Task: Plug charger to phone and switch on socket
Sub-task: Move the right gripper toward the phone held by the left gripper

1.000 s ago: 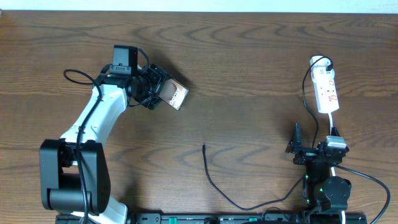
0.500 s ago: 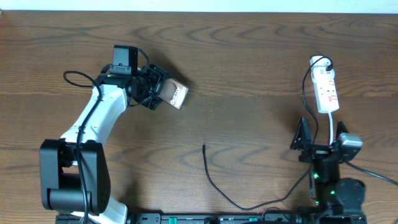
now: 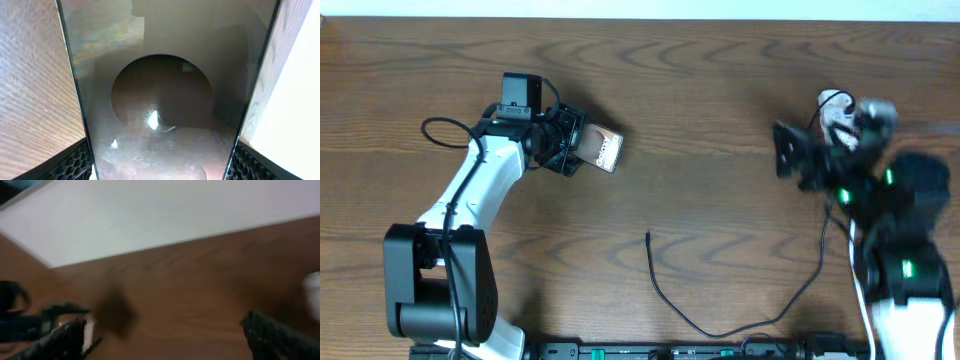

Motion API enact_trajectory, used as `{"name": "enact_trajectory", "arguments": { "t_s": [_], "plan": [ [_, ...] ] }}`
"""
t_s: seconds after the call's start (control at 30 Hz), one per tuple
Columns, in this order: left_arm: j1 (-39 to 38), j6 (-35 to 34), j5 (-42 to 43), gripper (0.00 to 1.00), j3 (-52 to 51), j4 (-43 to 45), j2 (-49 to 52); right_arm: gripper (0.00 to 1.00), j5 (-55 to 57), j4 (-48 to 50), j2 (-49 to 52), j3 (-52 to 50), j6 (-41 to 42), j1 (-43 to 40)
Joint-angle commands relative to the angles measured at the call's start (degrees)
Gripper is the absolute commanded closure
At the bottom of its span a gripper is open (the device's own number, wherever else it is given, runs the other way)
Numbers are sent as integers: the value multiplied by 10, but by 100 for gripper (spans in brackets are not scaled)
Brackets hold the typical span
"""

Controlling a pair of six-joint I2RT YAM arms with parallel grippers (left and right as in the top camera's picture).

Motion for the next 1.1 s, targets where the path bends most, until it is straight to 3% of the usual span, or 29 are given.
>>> {"name": "enact_trajectory", "arguments": {
  "t_s": [0.0,0.13,0.23,0.37,0.73,1.07],
  "plan": [
    [1,-41,1,93,17,1,-19,1,-170,29,99,45,64,0],
    [1,-45,-1,92,17,1,-19,1,-272,161,218,53,146,22],
    [-2,-45,-1,92,17,1,-19,1,-277,226,287,53,236,48],
    [-13,-50,-1,92,17,1,-19,1,-278,269,359,53,294,82],
    [-44,-71,-5,93,17,2,-19,5,-270,326,473,53,259,183],
    [-70,-118,-5,93,17,12,-19,8,-234,322,487,53,217,234]
  ]
}}
